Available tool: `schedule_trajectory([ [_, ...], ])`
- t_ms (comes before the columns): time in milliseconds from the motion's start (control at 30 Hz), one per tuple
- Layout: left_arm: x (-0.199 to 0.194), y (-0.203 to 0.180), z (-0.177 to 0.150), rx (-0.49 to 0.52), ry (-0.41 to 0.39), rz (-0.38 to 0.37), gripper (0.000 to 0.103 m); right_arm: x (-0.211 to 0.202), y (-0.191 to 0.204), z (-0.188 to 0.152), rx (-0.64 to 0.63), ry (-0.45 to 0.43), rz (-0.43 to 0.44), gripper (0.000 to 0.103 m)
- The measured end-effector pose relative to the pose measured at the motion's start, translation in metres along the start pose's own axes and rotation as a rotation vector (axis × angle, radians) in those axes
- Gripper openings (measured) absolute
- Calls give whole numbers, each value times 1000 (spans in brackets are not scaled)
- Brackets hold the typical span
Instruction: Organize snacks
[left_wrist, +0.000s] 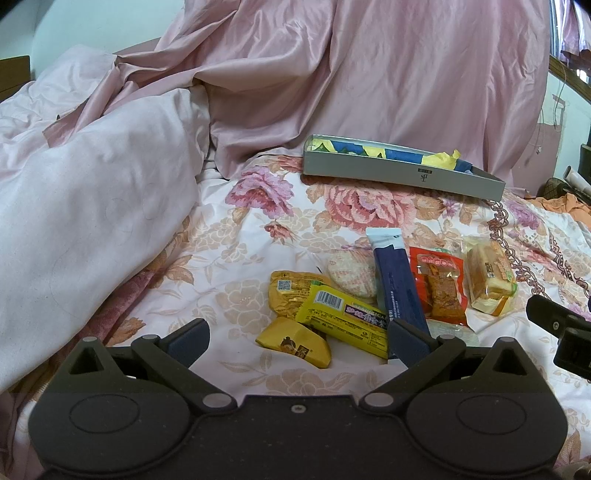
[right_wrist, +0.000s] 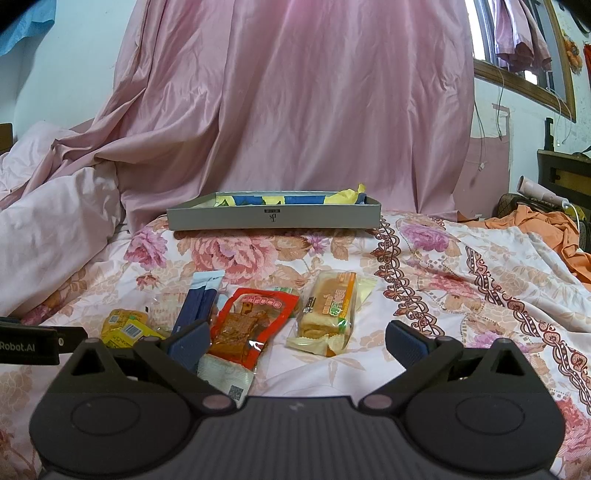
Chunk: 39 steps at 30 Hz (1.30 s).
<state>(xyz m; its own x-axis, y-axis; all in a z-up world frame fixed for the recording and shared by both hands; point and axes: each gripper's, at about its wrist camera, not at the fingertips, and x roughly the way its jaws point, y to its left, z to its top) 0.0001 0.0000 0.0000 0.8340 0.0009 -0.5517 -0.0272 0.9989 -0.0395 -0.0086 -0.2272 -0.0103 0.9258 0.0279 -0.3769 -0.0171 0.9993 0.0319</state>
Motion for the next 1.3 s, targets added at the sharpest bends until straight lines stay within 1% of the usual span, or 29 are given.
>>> schedule_trajectory([
  [1067, -1, 2, 0, -3, 6, 8, 102, 1, 0, -2, -1, -5, -7, 103],
  [1200, 4, 2, -1, -9, 19, 21, 102, -1, 2, 0, -14, -10, -25, 103],
  [1300, 9, 5, 1, -20, 43, 36, 102, 2, 2, 3, -22, 16, 0, 103],
])
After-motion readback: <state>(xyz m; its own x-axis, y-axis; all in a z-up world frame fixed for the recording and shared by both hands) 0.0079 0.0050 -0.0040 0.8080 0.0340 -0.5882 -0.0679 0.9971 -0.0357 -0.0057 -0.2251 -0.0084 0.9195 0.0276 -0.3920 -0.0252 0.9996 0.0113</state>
